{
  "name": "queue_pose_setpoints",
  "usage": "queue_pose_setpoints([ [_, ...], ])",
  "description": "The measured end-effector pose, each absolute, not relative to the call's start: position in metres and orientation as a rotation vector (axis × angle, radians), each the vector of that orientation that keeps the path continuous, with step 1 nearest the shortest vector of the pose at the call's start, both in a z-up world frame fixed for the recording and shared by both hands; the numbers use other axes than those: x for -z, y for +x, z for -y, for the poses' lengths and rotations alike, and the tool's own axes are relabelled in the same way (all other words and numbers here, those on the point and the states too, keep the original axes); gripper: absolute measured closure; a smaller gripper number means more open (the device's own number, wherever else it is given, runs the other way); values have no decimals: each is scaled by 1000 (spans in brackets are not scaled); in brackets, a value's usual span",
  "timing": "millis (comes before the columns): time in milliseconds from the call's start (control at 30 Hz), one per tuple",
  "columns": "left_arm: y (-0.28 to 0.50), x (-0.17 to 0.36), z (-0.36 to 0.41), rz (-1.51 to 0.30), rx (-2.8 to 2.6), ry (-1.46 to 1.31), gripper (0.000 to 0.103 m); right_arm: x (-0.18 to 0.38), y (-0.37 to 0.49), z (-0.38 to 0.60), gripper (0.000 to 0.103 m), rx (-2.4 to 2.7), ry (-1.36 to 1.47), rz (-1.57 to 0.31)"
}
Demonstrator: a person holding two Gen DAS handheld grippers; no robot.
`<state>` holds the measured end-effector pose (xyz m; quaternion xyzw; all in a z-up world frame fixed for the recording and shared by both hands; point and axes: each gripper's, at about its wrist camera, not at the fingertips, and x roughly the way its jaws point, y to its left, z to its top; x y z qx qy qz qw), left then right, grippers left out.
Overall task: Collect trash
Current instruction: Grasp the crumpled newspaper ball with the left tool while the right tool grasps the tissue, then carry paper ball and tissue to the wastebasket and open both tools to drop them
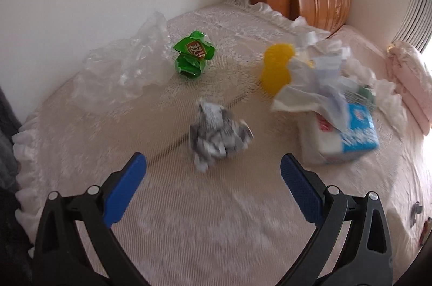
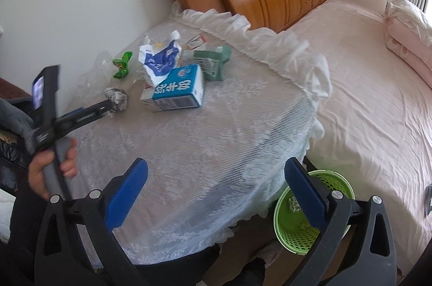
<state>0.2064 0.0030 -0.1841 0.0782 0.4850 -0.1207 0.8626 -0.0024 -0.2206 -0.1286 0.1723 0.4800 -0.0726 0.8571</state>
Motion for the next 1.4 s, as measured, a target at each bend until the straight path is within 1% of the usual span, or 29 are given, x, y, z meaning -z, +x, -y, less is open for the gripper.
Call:
queue_pose_setpoints([
  [67,220,195,2,-1032,240,174,9,130,4,217,3,151,359,-1015],
  [133,229,202,5,-1045,232,183,18,131,11,213,3,151,358,-1018],
  [200,238,211,9,-1073,228,187,33,132,17,211,3,150,355,-1020],
  [233,241,214,9,-1084,229,182,36,133,21,210,3,149,354,-1020],
  [300,245,219,11,-1109,235,173,54,134,27,207,3,141,354,-1021],
  [367,246,220,13,-1109,218,191,58,134,34,205,3,127,356,-1019],
  [467,245,218,12,-1109,227,183,62,133,49,200,3,97,345,-1007],
  [733,223,181,-16,-1053,215,129,62,132,133,173,3,12,210,-965],
  [900,196,157,-50,-1024,202,92,62,150,183,148,3,-12,119,-984],
  [1033,182,153,-70,-1056,209,34,62,175,211,123,3,12,-44,-1021],
  [1067,178,152,-73,-1060,216,24,62,182,217,118,8,23,-83,-1034],
  [1100,175,151,-75,-1062,223,19,62,187,220,116,17,31,-105,-1046],
  [1133,171,151,-77,-1059,225,20,62,193,223,114,22,39,-128,-1063],
  [1167,169,150,-77,-1055,228,26,62,196,226,113,30,47,-142,-1072],
  [1233,164,147,-78,-1041,231,42,62,196,228,113,35,69,-168,-1066],
  [1300,161,144,-80,-1032,239,39,62,192,229,117,47,54,-132,-1063],
  [1400,159,140,-82,-1026,244,29,62,183,230,121,54,29,-75,-1052],
])
